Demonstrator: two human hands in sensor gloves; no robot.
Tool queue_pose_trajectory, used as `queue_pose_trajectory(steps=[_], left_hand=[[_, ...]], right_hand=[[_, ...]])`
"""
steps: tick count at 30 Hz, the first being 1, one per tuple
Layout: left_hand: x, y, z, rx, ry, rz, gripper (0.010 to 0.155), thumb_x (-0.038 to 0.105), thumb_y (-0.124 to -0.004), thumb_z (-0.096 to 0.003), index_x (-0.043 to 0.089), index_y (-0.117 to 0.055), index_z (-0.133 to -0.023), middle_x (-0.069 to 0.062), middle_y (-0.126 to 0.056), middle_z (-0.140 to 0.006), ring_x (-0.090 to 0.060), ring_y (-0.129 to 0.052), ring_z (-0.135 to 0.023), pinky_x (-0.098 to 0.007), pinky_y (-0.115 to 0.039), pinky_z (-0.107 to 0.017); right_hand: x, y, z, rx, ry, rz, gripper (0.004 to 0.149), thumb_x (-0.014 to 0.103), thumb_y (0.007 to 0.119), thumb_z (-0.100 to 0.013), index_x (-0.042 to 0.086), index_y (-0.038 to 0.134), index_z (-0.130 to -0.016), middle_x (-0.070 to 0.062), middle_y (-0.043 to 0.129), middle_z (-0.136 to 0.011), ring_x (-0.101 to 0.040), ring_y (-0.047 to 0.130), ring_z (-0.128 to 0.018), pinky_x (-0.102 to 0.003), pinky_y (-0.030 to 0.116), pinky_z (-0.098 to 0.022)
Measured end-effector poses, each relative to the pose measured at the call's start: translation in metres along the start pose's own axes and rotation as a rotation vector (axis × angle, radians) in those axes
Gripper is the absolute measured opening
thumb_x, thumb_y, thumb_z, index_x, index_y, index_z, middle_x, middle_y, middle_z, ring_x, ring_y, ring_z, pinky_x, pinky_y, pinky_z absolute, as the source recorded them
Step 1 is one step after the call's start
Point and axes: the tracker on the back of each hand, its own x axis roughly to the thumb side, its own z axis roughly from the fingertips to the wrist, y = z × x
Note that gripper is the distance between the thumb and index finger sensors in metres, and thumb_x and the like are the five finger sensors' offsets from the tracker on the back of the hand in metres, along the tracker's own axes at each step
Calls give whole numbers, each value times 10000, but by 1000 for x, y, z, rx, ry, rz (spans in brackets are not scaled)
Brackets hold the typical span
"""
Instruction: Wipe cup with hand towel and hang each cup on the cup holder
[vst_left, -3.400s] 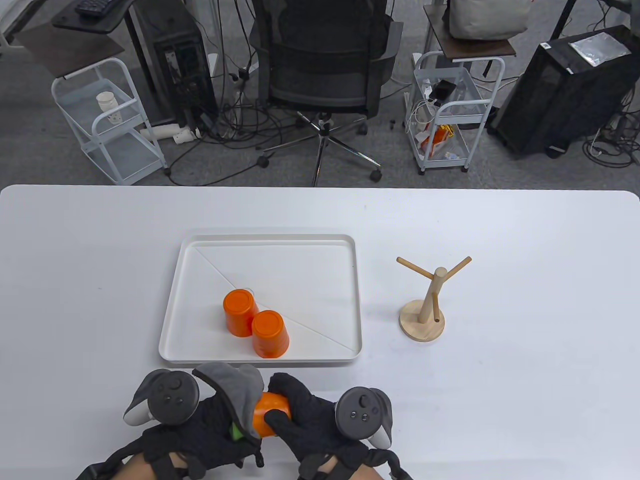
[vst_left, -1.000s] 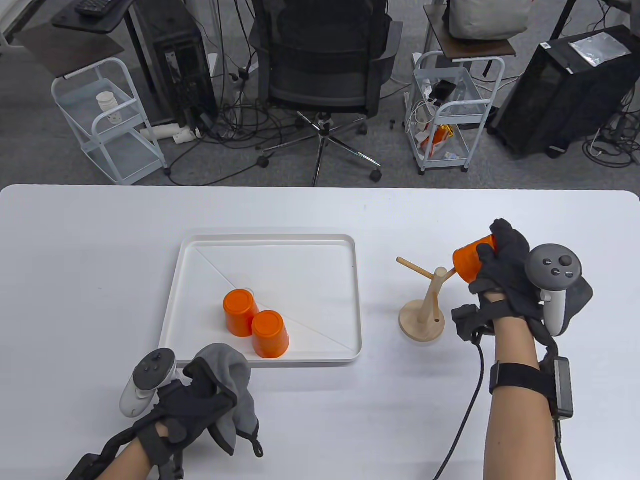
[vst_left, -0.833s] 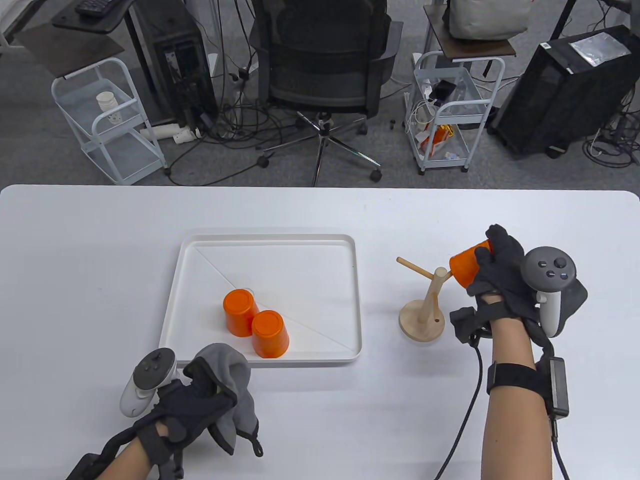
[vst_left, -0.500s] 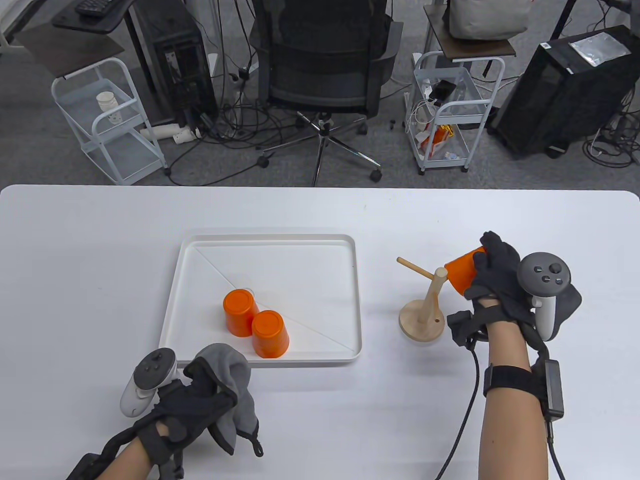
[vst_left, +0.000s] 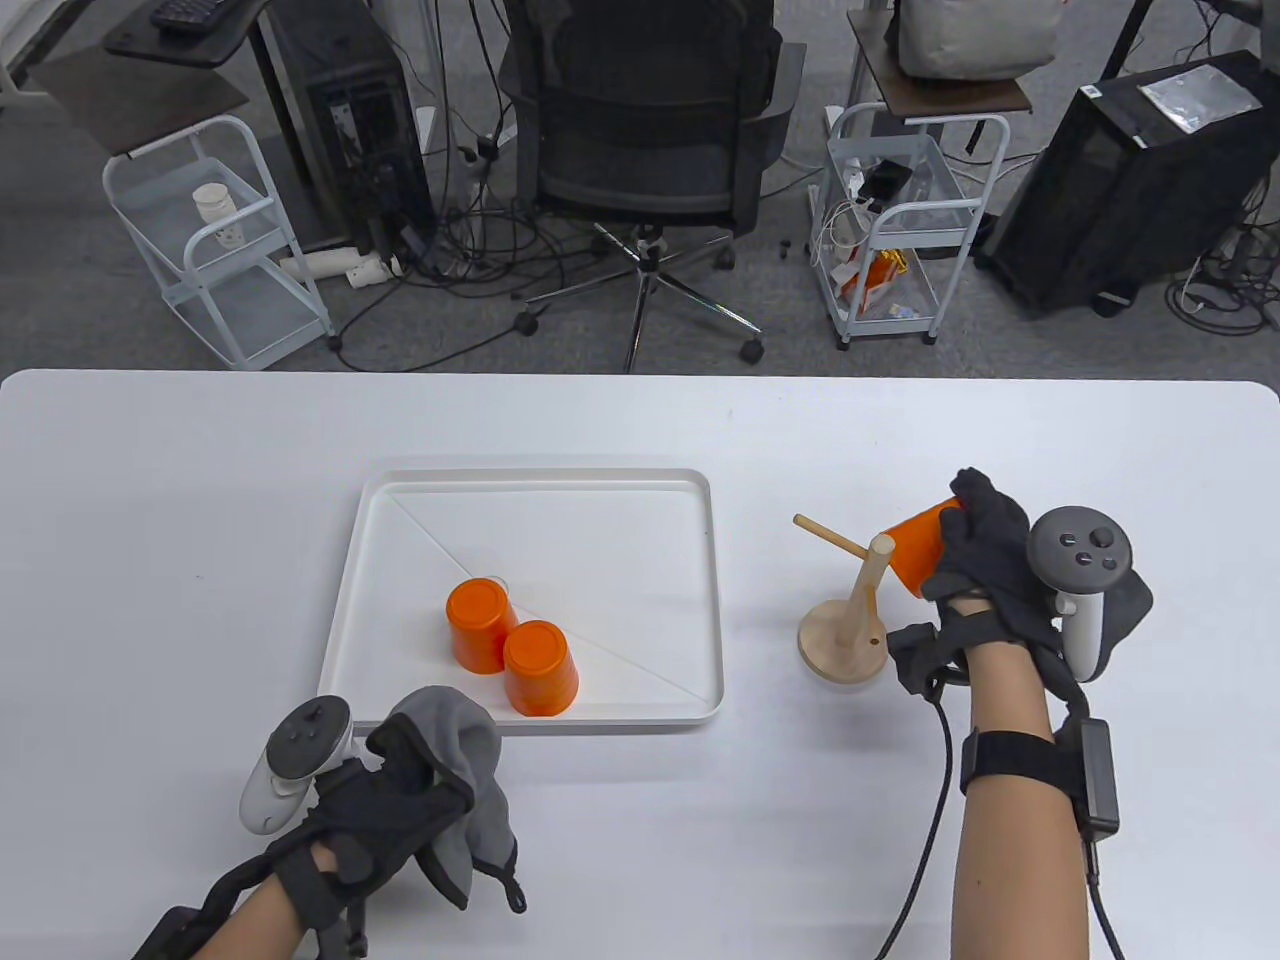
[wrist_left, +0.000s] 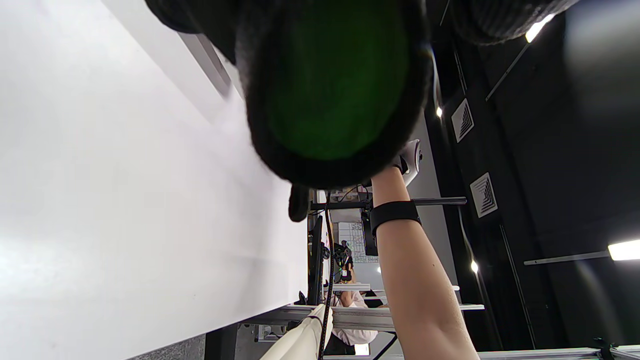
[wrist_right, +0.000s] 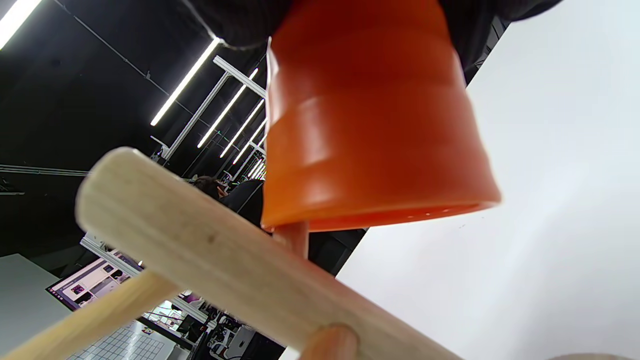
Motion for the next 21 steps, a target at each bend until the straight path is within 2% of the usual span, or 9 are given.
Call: queue_pose_trajectory(steps=[11,17,21], left_hand=[[-1,2,1,5,-10,-2,903,698,-656,-491,447,87,-940,33,-36,-1141,-261,-783,-894,-586,-599,-756],[-2,2,2,10,-11,1,901,697,-655,-492,449,87,-940,32,-35,-1141,-260,-782,-896,-586,-598,-756],[-2,3,3,11,-15,-1,902,698,-655,-492,449,87,-940,34,-35,-1141,-261,-780,-896,-587,-597,-757]], right_hand=[[-2,0,1,7,27,-35,599,329,651,-519,147,522,-1074,-267,517,-1141,-623,614,-913,-745,478,-676],[1,-7,5,-8,19,-23,631,351,669,-520,137,484,-1084,-272,465,-1152,-647,472,-958,-754,390,-694],[11,-15,14,-31,-42,43,676,391,688,-516,136,443,-1092,-269,422,-1160,-628,413,-983,-750,343,-708]])
